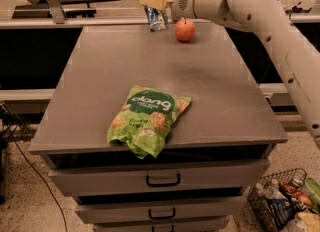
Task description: Place redbull can upright
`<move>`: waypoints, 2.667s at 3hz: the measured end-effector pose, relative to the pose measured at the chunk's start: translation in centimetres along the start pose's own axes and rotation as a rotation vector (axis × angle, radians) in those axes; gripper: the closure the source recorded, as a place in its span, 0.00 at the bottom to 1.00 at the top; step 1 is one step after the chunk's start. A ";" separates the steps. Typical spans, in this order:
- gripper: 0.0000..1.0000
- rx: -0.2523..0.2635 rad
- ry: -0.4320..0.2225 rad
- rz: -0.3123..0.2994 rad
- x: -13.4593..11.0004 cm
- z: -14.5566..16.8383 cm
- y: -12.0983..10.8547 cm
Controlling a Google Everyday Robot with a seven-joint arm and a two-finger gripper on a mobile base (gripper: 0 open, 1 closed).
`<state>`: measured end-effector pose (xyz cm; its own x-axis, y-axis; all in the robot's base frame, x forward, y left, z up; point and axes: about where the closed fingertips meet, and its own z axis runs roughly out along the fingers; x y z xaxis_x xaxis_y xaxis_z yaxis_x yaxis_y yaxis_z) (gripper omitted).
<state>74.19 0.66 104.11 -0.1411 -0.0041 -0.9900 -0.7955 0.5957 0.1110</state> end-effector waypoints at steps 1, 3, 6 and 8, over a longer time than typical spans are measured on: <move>1.00 -0.033 -0.013 -0.050 -0.2 0.4 0.5; 1.00 -0.126 -0.040 -0.232 4.0 -3.3 -0.4; 1.00 -0.081 -0.193 -0.229 7.3 -11.3 -5.1; 0.83 -0.081 -0.201 -0.135 9.6 -14.8 -6.7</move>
Offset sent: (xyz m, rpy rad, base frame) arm -0.0334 -0.0323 -0.0456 -0.1731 -0.3556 0.1986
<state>69.38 -15.26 95.12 0.0837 0.0855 -0.9928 -0.8447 0.5347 -0.0252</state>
